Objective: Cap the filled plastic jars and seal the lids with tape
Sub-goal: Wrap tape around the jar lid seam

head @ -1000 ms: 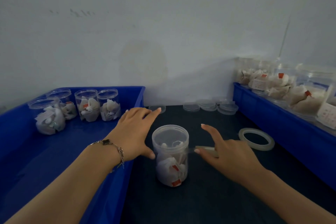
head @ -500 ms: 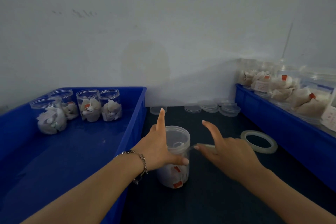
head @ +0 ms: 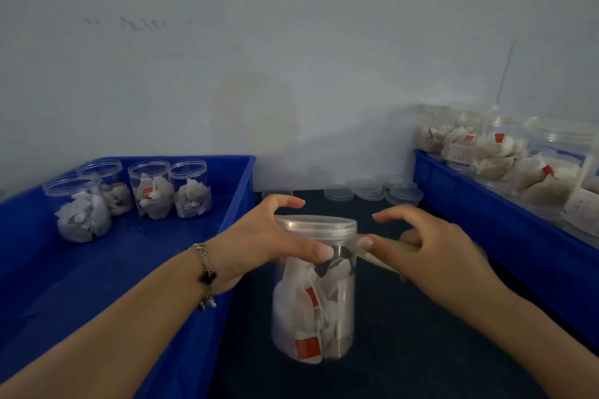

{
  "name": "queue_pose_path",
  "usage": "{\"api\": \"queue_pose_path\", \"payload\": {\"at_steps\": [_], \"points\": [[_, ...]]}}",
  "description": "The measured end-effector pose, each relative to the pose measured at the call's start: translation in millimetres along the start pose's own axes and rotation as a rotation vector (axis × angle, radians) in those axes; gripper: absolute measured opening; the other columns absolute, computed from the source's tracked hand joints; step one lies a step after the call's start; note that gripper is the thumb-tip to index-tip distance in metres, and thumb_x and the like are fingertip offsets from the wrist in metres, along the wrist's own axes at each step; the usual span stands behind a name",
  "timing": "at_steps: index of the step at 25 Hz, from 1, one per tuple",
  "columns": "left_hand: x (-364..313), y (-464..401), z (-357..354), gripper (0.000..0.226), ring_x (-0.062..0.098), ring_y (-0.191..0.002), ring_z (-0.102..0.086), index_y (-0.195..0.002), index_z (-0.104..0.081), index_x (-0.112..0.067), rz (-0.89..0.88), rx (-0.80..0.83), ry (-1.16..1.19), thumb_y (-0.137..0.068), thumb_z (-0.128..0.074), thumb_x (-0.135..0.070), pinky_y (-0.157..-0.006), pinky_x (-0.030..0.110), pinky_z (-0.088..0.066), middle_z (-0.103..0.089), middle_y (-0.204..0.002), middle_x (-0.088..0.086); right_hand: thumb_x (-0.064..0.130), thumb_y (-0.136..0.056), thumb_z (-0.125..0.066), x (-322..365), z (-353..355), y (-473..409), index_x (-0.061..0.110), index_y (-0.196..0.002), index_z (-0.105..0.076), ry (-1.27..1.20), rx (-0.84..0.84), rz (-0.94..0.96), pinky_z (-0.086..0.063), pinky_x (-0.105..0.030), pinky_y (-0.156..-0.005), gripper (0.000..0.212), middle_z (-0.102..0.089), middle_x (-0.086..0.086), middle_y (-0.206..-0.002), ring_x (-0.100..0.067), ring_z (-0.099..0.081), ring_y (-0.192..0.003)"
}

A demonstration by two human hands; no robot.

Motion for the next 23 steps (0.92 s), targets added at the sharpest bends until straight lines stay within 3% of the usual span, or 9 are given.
{"api": "queue_pose_path", "payload": {"at_steps": [2,5,9,12,14,16,18,20,23], "points": [[-5.3,5.2,-0.4,0.092,0.018,-0.095,-0.067,-0.115,-0.05,-0.035,-0.025,0.053,0.111,-0.03,-0.085,-0.038,-0.082,0.029,-0.054,-0.063,-0.112,0.003,0.097,-0.049,-0.037,8.7,7.5,0.5,0.053,-0.104,-0.046,-0.091,0.015,0.029,-0.044,-0.017,-0.05,0.07,-0.066,0.016,-0.06,0.001,-0.062,-0.056],[-9.8,14.1,0.5,0.108,0.016,-0.086,-0.07,-0.115,-0.053,-0.026,-0.047,0.105,0.19,-0.016,-0.092,-0.039,-0.071,0.024,-0.055,-0.065,-0.109,0.007,0.098,-0.047,-0.039,18.0,12.4,1.5,0.052,-0.103,-0.047,-0.135,0.086,0.051,-0.045,-0.018,-0.054,0.073,-0.068,0.013,-0.062,0.0,-0.064,-0.058],[-15.7,19.6,4.7,0.117,0.019,-0.083,-0.067,-0.113,-0.051,-0.015,-0.088,0.125,0.256,-0.009,-0.091,-0.05,-0.068,0.027,-0.056,-0.063,-0.108,0.014,0.077,-0.058,-0.054,18.4,20.3,1.1,0.048,-0.103,-0.055,-0.301,0.09,0.106,-0.045,-0.012,-0.051,0.053,-0.068,0.005,-0.061,-0.003,-0.062,-0.051],[-17.6,20.3,6.7,0.115,0.019,-0.082,-0.068,-0.113,-0.051,-0.012,-0.104,0.152,0.322,-0.011,-0.093,-0.045,-0.07,0.029,-0.057,-0.067,-0.097,0.009,0.076,-0.057,-0.057,18.0,24.9,2.2,0.055,-0.101,-0.055,-0.359,0.049,0.117,-0.047,-0.014,-0.052,0.049,-0.067,0.003,-0.062,-0.006,-0.062,-0.053],[-19.3,23.0,5.3,0.114,0.019,-0.082,-0.069,-0.113,-0.051,-0.013,-0.113,0.184,0.339,-0.013,-0.094,-0.044,-0.069,0.029,-0.057,-0.07,-0.094,0.006,0.085,-0.058,-0.051,21.8,27.5,4.7,0.061,-0.103,-0.052,-0.29,-0.021,0.154,-0.047,-0.017,-0.051,0.051,-0.066,0.007,-0.065,-0.006,-0.061,-0.056],[-22.2,25.9,4.2,0.11,0.019,-0.082,-0.069,-0.112,-0.051,-0.012,-0.129,0.204,0.366,-0.017,-0.094,-0.044,-0.068,0.028,-0.057,-0.072,-0.092,0.004,0.089,-0.066,-0.039,32.6,32.6,5.8,0.06,-0.106,-0.052,-0.056,-0.152,0.301,-0.042,-0.015,-0.046,0.05,-0.061,0.014,-0.061,-0.001,-0.057,-0.056],[-25.7,27.5,4.3,0.099,0.017,-0.082,-0.069,-0.107,-0.057,-0.011,-0.147,0.223,0.402,-0.021,-0.093,-0.045,-0.068,0.028,-0.057,-0.072,-0.091,0.003,0.074,-0.084,-0.031,43.3,35.6,8.0,0.042,-0.11,-0.063,0.168,-0.292,0.477,-0.039,-0.008,-0.044,0.053,-0.059,0.022,-0.063,0.003,-0.055,-0.052],[-28.5,28.3,2.7,0.083,0.016,-0.081,-0.069,-0.098,-0.066,-0.013,-0.172,0.253,0.439,-0.026,-0.093,-0.044,-0.067,0.028,-0.057,-0.072,-0.09,0.003,0.062,-0.093,-0.028,45.9,30.8,9.8,0.027,-0.106,-0.071,0.207,-0.325,0.553,-0.049,-0.019,-0.045,0.057,-0.066,0.016,-0.072,0.001,-0.059,-0.056],[-25.2,26.7,2.5,0.107,0.02,-0.083,-0.069,-0.113,-0.054,-0.009,-0.133,0.217,0.418,-0.02,-0.094,-0.044,-0.067,0.031,-0.057,-0.072,-0.094,0.006,0.059,-0.096,-0.023,44.4,22.5,7.6,0.023,-0.106,-0.071,0.253,-0.334,0.561,-0.048,-0.017,-0.045,0.061,-0.069,0.012,-0.076,-0.003,-0.063,-0.058]]}}
Point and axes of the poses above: each hand's wrist, its own y-axis away from the middle knuckle, its own z-axis out of the back of the hand, x = y × z, the point moved 6 cm from there along -y, towards the middle knuckle
